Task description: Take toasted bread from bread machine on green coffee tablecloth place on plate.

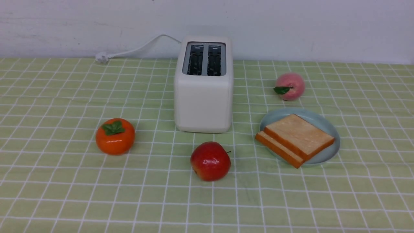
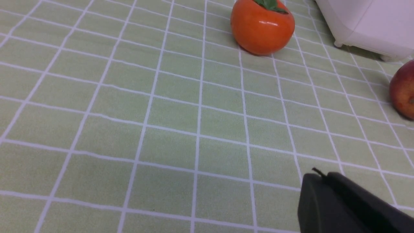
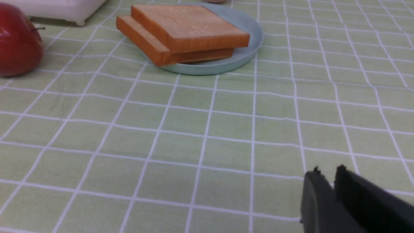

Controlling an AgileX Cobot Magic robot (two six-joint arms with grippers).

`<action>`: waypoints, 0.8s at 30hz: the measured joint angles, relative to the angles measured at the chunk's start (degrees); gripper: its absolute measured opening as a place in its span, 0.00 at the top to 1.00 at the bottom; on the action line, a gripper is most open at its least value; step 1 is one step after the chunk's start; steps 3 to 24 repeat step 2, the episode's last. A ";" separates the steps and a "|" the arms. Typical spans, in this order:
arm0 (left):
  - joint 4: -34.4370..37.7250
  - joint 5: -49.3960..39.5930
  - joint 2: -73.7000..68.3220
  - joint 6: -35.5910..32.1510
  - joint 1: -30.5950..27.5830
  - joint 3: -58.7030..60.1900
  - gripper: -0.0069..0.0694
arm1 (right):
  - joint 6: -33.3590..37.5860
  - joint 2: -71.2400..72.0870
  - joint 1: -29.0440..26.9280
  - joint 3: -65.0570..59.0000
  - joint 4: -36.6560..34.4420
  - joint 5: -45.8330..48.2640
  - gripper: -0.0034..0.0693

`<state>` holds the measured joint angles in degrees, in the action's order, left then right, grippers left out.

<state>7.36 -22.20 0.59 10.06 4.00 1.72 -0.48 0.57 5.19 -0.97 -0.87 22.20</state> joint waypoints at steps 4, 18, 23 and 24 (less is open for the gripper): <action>0.00 0.00 0.00 0.00 0.00 0.00 0.91 | 0.00 0.00 0.00 0.00 0.00 0.00 0.83; 0.00 0.00 0.00 0.00 0.00 0.00 0.91 | 0.00 0.00 0.00 0.00 0.00 0.00 0.83; 0.00 0.00 0.00 0.00 0.00 0.00 0.91 | 0.00 0.00 0.00 0.00 0.00 0.00 0.83; 0.00 0.00 0.00 0.00 0.00 0.00 0.91 | 0.00 0.00 0.00 0.00 0.00 0.00 0.83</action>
